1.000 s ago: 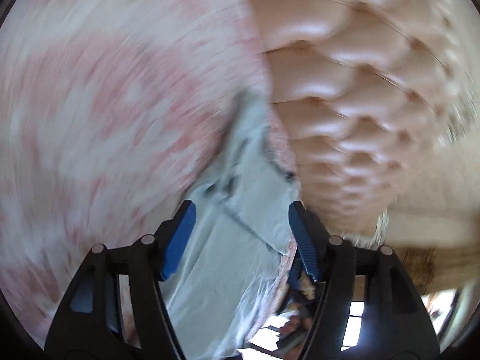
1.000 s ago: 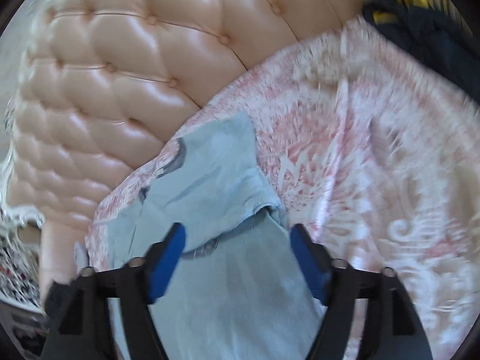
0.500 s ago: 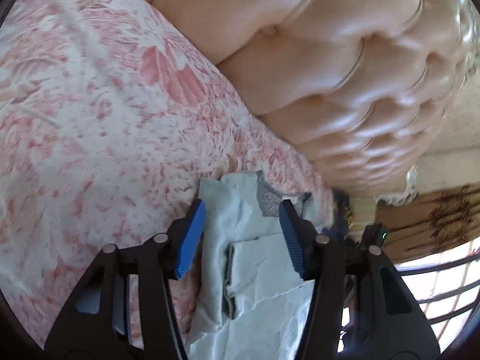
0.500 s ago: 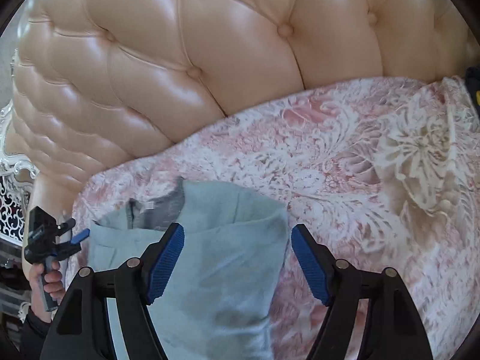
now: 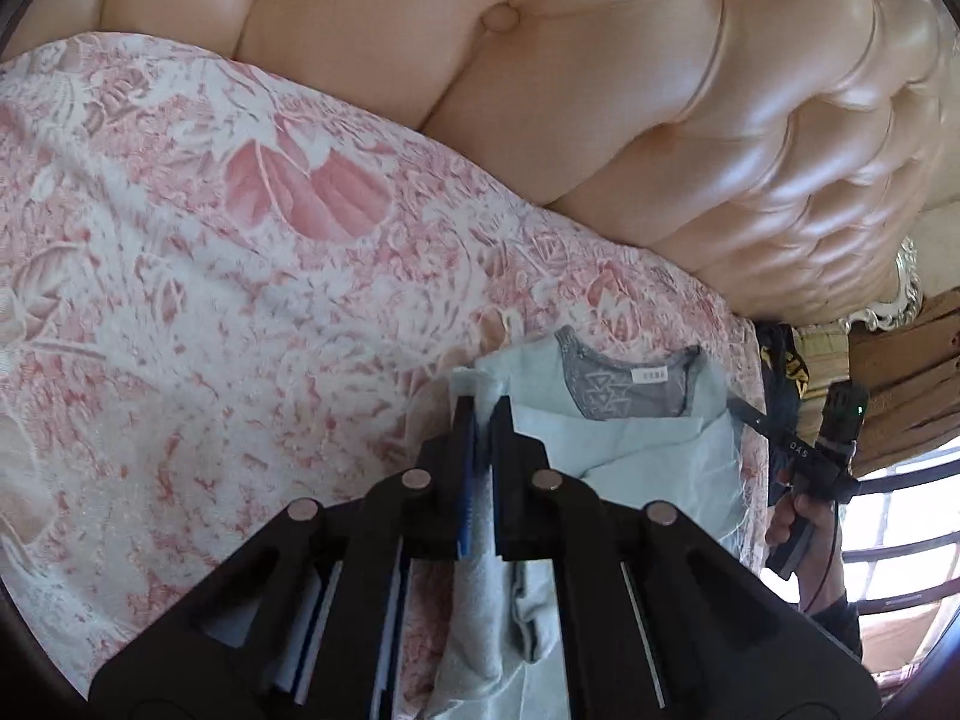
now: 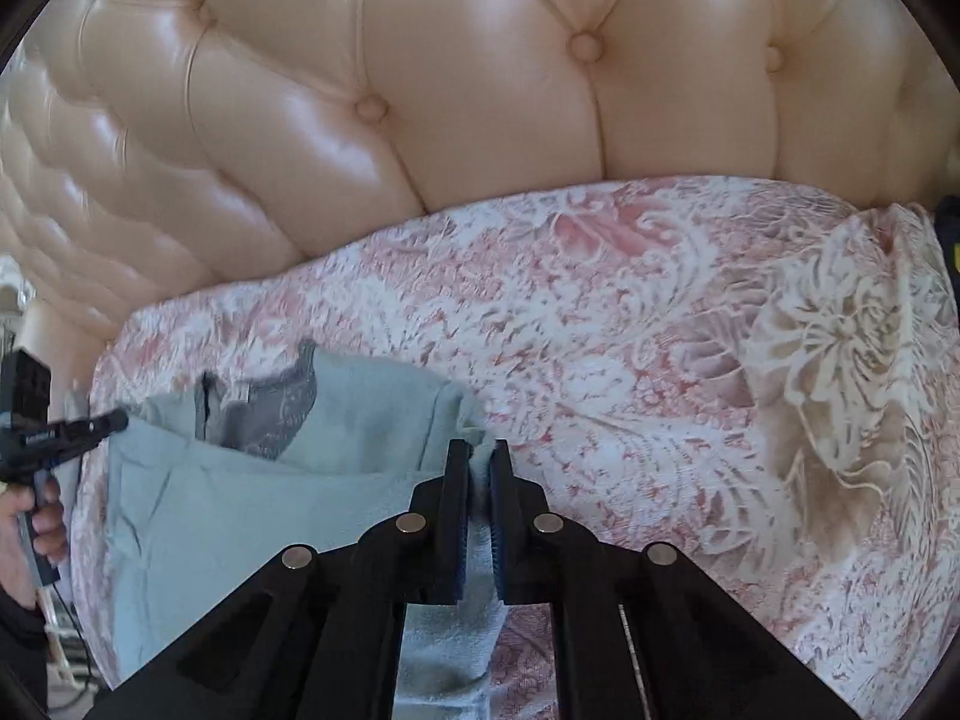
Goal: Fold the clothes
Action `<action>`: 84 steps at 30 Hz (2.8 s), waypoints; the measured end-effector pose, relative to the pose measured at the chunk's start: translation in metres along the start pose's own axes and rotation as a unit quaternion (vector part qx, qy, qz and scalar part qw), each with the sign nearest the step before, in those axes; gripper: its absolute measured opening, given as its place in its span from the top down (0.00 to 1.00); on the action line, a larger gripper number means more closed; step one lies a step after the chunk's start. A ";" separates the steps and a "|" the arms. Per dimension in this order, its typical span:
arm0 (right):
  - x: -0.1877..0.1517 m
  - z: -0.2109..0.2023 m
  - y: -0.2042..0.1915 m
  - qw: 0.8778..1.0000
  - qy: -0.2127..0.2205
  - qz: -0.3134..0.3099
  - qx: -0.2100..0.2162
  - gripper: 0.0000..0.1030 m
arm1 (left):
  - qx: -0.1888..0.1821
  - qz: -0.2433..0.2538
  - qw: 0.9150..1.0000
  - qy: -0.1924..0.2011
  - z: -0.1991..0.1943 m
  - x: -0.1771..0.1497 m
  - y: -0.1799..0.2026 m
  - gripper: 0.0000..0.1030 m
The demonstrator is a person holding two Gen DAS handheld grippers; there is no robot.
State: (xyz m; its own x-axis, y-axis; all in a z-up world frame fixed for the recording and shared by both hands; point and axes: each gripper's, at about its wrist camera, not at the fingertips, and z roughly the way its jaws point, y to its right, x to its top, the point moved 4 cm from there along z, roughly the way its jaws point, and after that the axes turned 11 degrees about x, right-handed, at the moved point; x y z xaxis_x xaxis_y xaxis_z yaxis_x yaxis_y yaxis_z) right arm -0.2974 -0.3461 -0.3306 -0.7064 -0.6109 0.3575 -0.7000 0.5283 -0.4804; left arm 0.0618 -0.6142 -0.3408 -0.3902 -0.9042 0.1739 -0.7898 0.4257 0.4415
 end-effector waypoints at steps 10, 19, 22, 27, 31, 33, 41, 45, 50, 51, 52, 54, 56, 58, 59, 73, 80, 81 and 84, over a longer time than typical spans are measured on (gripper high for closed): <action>-0.001 -0.002 0.008 1.000 0.012 0.020 -0.010 0.95 | 0.006 -0.025 1.000 0.003 0.001 -0.005 -0.014 0.95; -0.003 -0.026 0.014 0.997 0.048 0.061 -0.030 0.40 | 0.057 -0.008 0.998 0.039 -0.039 -0.022 -0.012 0.22; -0.012 -0.076 0.004 0.994 0.095 0.055 -0.028 0.26 | 0.136 0.025 0.987 0.077 -0.080 -0.045 -0.006 0.22; -0.088 -0.158 -0.049 0.988 0.150 0.003 -0.033 0.26 | 0.161 0.090 0.967 0.175 -0.164 -0.163 0.049 0.22; -0.189 -0.206 -0.110 0.979 0.193 -0.051 -0.048 0.23 | 0.162 0.134 0.947 0.243 -0.223 -0.261 0.094 0.22; -0.235 -0.223 -0.134 0.974 0.212 -0.062 -0.048 0.23 | 0.165 0.148 0.938 0.267 -0.244 -0.306 0.111 0.22; -0.367 -0.244 -0.165 0.982 0.177 -0.046 -0.046 0.22 | 0.083 0.134 0.967 0.201 -0.245 -0.413 0.083 0.20; -0.399 -0.245 -0.158 0.984 0.165 -0.042 -0.058 0.22 | 0.078 0.125 0.973 0.177 -0.224 -0.420 0.062 0.31; -0.394 -0.238 -0.153 0.981 0.178 -0.057 -0.051 0.22 | 0.087 0.117 0.977 0.155 -0.195 -0.420 0.038 0.40; -0.393 -0.237 -0.152 0.981 0.180 -0.060 -0.050 0.22 | 0.088 0.115 0.978 0.151 -0.190 -0.420 0.033 0.41; -0.392 -0.235 -0.151 0.980 0.182 -0.063 -0.048 0.22 | 0.090 0.114 0.978 0.147 -0.184 -0.419 0.028 0.41; -0.392 -0.226 -0.152 0.982 0.170 -0.070 -0.045 0.22 | 0.094 0.110 0.980 0.138 -0.173 -0.419 0.018 0.41; -0.394 -0.219 -0.149 0.983 0.161 -0.069 -0.047 0.22 | 0.097 0.107 0.981 0.129 -0.161 -0.419 0.008 0.49; -0.396 -0.215 -0.141 0.985 0.157 -0.056 -0.035 0.22 | 0.100 0.104 0.982 0.121 -0.150 -0.419 -0.001 0.53; -0.397 -0.214 -0.138 0.986 0.156 -0.048 -0.030 0.22 | 0.102 0.102 0.983 0.116 -0.144 -0.418 -0.006 0.54; -0.394 -0.213 -0.128 0.971 0.084 -0.198 -0.102 0.22 | 0.150 0.354 0.914 0.128 -0.171 -0.435 0.015 0.54; -0.396 -0.188 -0.141 0.926 0.017 -0.341 -0.160 0.22 | 0.259 0.558 0.767 0.184 -0.165 -0.453 0.017 0.53; -0.396 -0.186 -0.145 0.916 0.011 -0.365 -0.163 0.22 | 0.275 0.598 0.729 0.186 -0.162 -0.459 0.017 0.53; -0.396 -0.179 -0.151 0.889 -0.012 -0.427 -0.167 0.22 | 0.317 0.690 0.618 0.204 -0.149 -0.466 0.012 0.53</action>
State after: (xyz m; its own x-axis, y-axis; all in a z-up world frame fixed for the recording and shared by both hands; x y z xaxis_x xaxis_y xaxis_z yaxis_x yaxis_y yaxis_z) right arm 0.0697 -0.0785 -0.2566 0.0960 -0.8836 0.4584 -0.9746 0.0102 0.2237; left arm 0.3045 -0.1927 -0.2855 -0.8498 0.4567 0.2633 0.0854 0.6122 -0.7861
